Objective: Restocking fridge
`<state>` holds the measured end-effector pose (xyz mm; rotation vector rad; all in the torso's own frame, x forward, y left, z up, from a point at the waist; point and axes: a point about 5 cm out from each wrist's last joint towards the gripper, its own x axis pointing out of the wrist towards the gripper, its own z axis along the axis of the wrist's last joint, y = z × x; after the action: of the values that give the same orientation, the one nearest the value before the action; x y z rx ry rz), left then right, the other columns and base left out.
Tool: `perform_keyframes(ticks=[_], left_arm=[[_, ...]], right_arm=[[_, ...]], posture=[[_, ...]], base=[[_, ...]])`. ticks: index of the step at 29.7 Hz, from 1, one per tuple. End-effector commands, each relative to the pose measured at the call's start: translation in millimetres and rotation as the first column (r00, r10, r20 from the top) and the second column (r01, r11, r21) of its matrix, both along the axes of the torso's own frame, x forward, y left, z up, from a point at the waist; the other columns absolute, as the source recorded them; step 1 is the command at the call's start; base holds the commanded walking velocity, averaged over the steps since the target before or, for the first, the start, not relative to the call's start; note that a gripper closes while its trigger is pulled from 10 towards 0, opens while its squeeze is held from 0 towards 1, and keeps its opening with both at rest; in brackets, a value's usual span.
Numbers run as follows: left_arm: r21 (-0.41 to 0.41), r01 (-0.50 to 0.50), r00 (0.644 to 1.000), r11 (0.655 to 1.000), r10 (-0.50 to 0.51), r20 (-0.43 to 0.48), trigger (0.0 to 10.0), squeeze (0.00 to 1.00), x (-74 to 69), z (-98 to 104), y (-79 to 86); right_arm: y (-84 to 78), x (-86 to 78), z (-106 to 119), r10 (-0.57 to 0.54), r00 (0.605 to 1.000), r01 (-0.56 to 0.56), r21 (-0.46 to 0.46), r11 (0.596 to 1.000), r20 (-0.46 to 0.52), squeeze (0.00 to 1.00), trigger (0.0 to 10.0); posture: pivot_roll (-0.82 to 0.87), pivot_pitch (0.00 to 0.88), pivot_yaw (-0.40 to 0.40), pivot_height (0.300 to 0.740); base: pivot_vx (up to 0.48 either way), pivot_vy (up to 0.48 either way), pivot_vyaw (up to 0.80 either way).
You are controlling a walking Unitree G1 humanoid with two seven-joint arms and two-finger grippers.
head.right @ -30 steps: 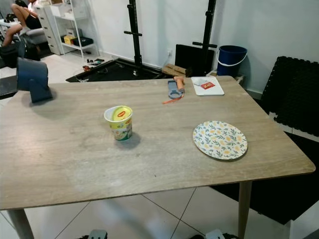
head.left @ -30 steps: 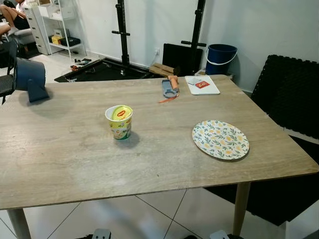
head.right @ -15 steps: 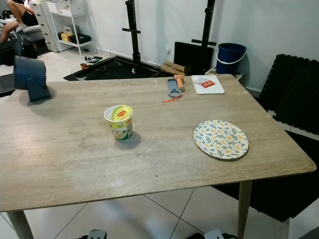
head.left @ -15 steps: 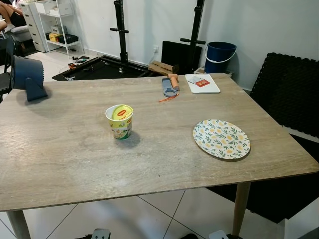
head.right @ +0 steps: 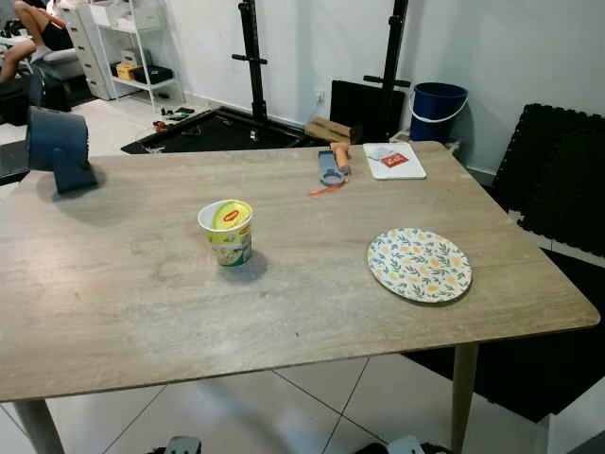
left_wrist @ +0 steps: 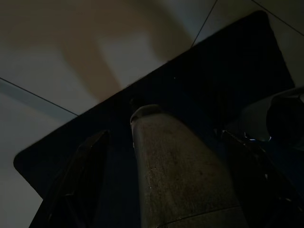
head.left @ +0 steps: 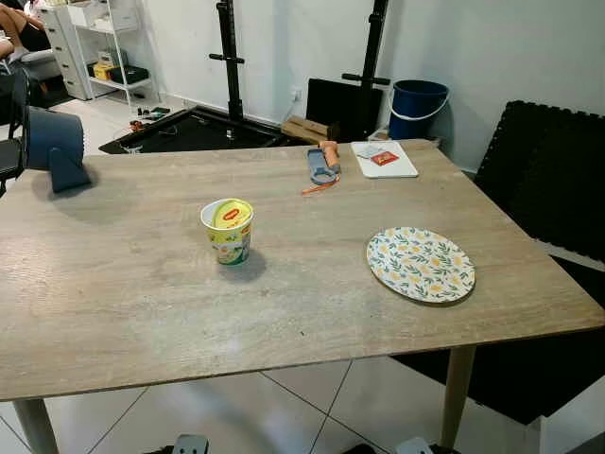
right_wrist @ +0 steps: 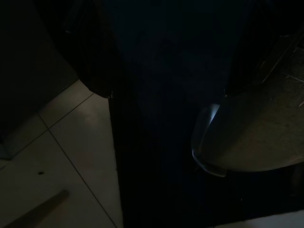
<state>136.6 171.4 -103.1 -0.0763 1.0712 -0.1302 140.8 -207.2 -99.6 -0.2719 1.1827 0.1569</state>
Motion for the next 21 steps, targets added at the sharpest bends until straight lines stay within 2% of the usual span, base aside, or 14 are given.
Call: perform_keyframes(ticks=[1, 4, 5, 6, 7, 8, 9, 10, 13, 14, 16, 21], left_arm=[[0.015, -0.024, 1.0, 1.0, 0.024, -0.018, 10.0, 0.0, -6.7, -2, 4.8], [0.066, -0.185, 0.983, 0.981, 0.185, 0.004, 10.0, 0.0, -4.0, 0, 22.1], [0.066, -0.185, 0.983, 0.981, 0.185, 0.004, 10.0, 0.0, -4.0, 0, 22.1], [0.123, -0.34, 0.94, 0.932, 0.339, 0.026, 10.0, 0.0, -6.1, 2, 42.1], [0.144, -0.394, 0.919, 0.908, 0.394, 0.036, 10.0, 0.0, -7.8, 3, 49.7], [0.144, -0.394, 0.919, 0.908, 0.394, 0.036, 10.0, 0.0, -7.8, 3, 49.7], [0.162, -0.444, 0.896, 0.881, 0.443, 0.044, 10.0, 0.0, -10.0, 4, 57.1], [0.162, -0.444, 0.896, 0.881, 0.443, 0.044, 10.0, 0.0, -10.0, 4, 57.1], [0.259, -0.582, 0.808, 0.771, 0.584, 0.074, 10.0, 0.0, -26.4, 8, 90.3], [0.259, -0.582, 0.808, 0.771, 0.584, 0.074, 10.0, 0.0, -26.4, 8, 90.3], [0.303, -0.614, 0.779, 0.728, 0.62, 0.089, 10.0, 0.0, -34.3, 11, 105.1], [0.309, -0.644, 0.754, 0.7, 0.65, 0.1, 10.0, 0.0, -38.0, 13, 112.4]], right_arm=[[0.2, -2.7, -1, 0.007, 1.0, -0.007, -0.007, 1.0, -0.009, 0.0, 10.0], [0.1, -1.9, -1, 0.009, 1.0, -0.01, -0.009, 1.0, -0.007, 0.0, 10.0], [0.1, -1.9, -1, 0.009, 1.0, -0.01, -0.009, 1.0, -0.007, 0.0, 10.0], [0.1, -1.9, -1, 0.011, 1.0, -0.011, -0.011, 1.0, -0.008, 0.0, 10.0], [0.2, -2.0, -1, 0.012, 1.0, -0.012, -0.011, 1.0, -0.008, 0.0, 10.0], [0.2, -2.0, -1, 0.012, 1.0, -0.012, -0.011, 1.0, -0.008, 0.0, 10.0], [0.0, -2.2, -1, 0.012, 1.0, -0.012, -0.012, 1.0, -0.009, 0.0, 10.0], [0.0, -2.2, -1, 0.012, 1.0, -0.012, -0.012, 1.0, -0.009, 0.0, 10.0], [0.2, -3.1, -1, 0.012, 1.0, -0.012, -0.013, 1.0, -0.012, 0.0, 10.0], [0.2, -3.1, -1, 0.012, 1.0, -0.012, -0.013, 1.0, -0.012, 0.0, 10.0], [0.9, -3.6, -2, 0.011, 1.0, -0.011, -0.011, 1.0, -0.013, 0.0, 10.0], [2.1, -4.4, -2, 0.01, 1.0, -0.01, -0.009, 1.0, -0.015, 0.0, 10.0]], posture=[[-0.02, 0.009, 0.001, 0.74], [-0.02, 0.009, 0.001, 0.74], [-0.02, 0.009, 0.001, 0.74], [-0.01, 0.009, -0.002, 0.74], [-0.01, 0.009, -0.002, 0.74], [-0.01, 0.009, -0.002, 0.74], [-0.01, 0.009, -0.002, 0.74], [-0.01, 0.009, -0.002, 0.74], [-0.01, 0.011, -0.001, 0.74], [-0.01, 0.011, -0.001, 0.74], [-0.01, 0.015, 0.007, 0.74], [-0.01, 0.015, 0.007, 0.74]], base=[[0.0, 0.0, 0.0], [0.0, 0.0, 0.0], [0.0, 0.0, 0.0], [0.0, 0.0, 0.0], [0.0, 0.0, 0.0], [0.0, 0.0, 0.0], [0.0, 0.0, 0.0], [0.0, 0.0, 0.0], [0.0, 0.0, 0.0], [0.0, 0.0, 0.0], [0.0, 0.0, 0.0], [0.0, 0.0, 0.0]])
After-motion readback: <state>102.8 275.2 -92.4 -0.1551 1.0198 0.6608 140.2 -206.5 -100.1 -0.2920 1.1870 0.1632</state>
